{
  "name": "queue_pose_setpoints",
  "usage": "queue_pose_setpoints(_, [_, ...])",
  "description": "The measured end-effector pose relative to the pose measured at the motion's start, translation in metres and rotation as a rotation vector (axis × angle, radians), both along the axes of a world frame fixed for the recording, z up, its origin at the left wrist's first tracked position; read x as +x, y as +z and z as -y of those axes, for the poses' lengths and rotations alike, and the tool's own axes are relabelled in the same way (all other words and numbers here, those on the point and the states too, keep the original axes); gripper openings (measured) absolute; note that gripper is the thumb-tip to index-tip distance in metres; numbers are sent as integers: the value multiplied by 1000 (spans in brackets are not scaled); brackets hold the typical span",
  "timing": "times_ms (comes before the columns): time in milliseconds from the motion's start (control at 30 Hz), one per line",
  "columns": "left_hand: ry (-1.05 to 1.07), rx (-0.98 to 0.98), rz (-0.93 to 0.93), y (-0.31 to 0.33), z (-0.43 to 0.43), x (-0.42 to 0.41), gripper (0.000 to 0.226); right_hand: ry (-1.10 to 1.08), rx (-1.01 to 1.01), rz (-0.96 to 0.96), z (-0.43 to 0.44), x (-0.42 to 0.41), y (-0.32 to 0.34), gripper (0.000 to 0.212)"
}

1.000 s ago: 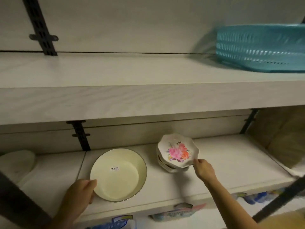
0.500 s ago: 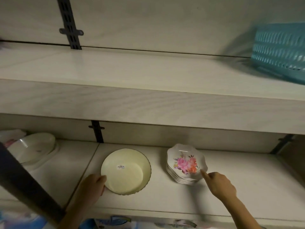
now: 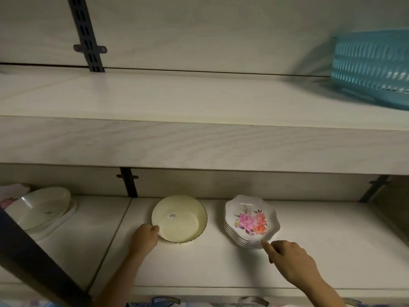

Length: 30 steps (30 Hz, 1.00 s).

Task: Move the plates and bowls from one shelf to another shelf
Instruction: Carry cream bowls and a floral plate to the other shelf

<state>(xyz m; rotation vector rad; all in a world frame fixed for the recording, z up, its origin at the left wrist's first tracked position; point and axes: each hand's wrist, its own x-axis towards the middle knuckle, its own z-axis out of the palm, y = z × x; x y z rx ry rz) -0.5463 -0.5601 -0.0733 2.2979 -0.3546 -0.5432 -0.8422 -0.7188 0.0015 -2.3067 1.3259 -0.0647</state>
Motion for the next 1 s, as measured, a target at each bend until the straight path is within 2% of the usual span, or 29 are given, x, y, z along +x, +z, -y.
queue_pose_setpoints(133, [-13,7,-55,-4,6,-1,42,-13,-12,-12,-5,0,0,49])
queue_pose_setpoints(267, [-58,43,-24,-1,4,-3,48,-6,-31,-50,-7,3,1,49])
queue_pose_setpoints(400, [-131,121,143,15,-6,-13,46,47,-63,-71,-8,10,5,47])
queue_pose_setpoints(500, [-202,171,355,28,-21,-25,43,109,-95,-69,-10,18,6,44])
queue_pose_setpoints(567, [-271,196,409,36,-35,-31,40,164,-109,-59,-12,26,8,43])
queue_pose_setpoints(700, [-355,258,359,53,-70,-40,36,295,-116,-40,-21,45,8,41])
queue_pose_setpoints(1000, [-257,360,244,94,-159,-65,30,644,-208,-33,-70,96,7,40])
